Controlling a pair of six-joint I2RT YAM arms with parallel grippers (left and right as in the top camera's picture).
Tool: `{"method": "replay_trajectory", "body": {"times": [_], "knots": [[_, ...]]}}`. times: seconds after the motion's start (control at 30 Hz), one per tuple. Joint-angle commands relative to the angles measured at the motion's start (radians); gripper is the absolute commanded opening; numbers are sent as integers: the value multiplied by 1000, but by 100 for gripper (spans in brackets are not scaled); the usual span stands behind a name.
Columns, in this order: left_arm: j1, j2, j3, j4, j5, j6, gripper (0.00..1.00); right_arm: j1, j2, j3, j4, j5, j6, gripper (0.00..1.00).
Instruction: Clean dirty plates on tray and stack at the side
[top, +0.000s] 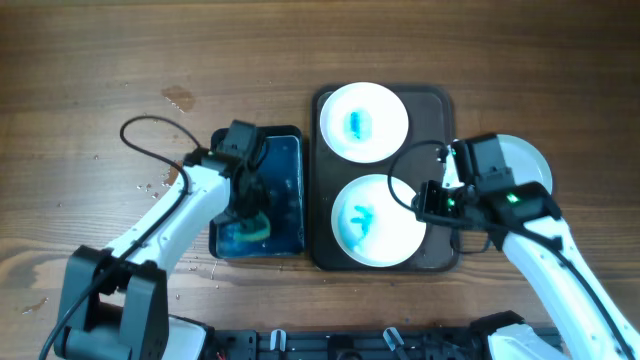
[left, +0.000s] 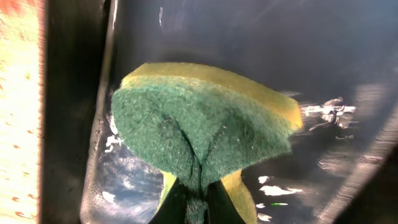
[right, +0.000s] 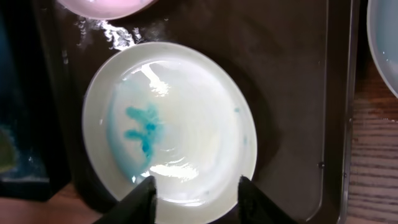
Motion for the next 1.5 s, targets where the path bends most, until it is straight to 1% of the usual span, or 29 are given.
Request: {"method": "replay_trajectory", "body": {"times": [0.0,0.07,0.1,0.17,0.2,0.23,0.33,0.37,0.4,0.43,0.47,0.5,0.53,0.57,0.63,0.77,0.83,0.93,1.03,1.07,1.1,1.13,1.17,1.27,1.3,1.37,1.4,1.47], "knots": [[5,-72,187,-109,13,69,4,-35,132,-10,33,109,68,48],[-2,-88,266,-179,17,84,4,-72,225,-10,67,103,24,48],[-13,-95,292,-198,24,84,4,-84,273,-10,90,71,-40,47],[-52,-113,306,-186,89,105,4,-85,364,-12,155,-87,-253,47],[-68,-113,306,-172,111,106,4,-85,397,-21,179,-98,-269,47],[-97,-106,306,-138,119,106,4,-85,430,-49,220,-96,-280,44],[-169,-86,306,-77,122,105,4,-85,468,-111,300,-119,-262,17],[-198,-68,306,-55,122,105,4,-85,462,-111,306,-119,-236,9],[-221,-48,306,-35,126,101,4,-85,456,-111,307,-117,-203,4],[-249,-17,305,-5,145,77,4,-85,451,-111,307,-114,-186,4],[-282,29,305,45,200,48,4,-85,448,-111,305,-95,-163,4],[-298,57,305,74,227,47,4,-85,446,-111,303,-69,-145,4],[-310,78,305,93,240,30,4,-85,444,-111,301,-50,-137,4],[-332,120,305,127,251,-11,4,-85,441,-111,285,11,-91,4],[-372,196,305,200,286,-29,4,-85,441,-111,275,37,-70,4],[-433,376,305,372,291,-90,4,-85,441,-111,272,33,-70,4],[-434,436,305,394,288,-126,4,-85,441,-111,266,33,-71,4],[-412,454,306,326,164,-129,4,-85,441,-111,262,33,-70,4],[-384,417,332,128,-138,-128,4,-85,441,-111,262,33,-70,4],[-383,407,339,88,-209,-127,4,-85,441,-111,262,33,-70,4],[-383,403,344,63,-264,-124,4,-85,441,-111,262,33,-69,4],[-383,403,344,64,-264,-100,4,-85,441,-111,261,33,-70,4],[-386,403,344,74,-233,-100,4,-85,441,-111,261,33,-70,4],[-417,404,332,198,32,-68,4,-85,441,-111,260,33,-70,4],[-440,404,316,282,155,-68,4,-85,441,-111,257,33,-70,4],[-473,413,308,373,286,-68,4,-85,441,-111,253,33,-70,4],[-495,419,308,423,344,-67,4,-85,441,-111,250,33,-70,4],[-537,433,308,500,382,-68,4,-85,441,-111,246,33,-70,4]]}}
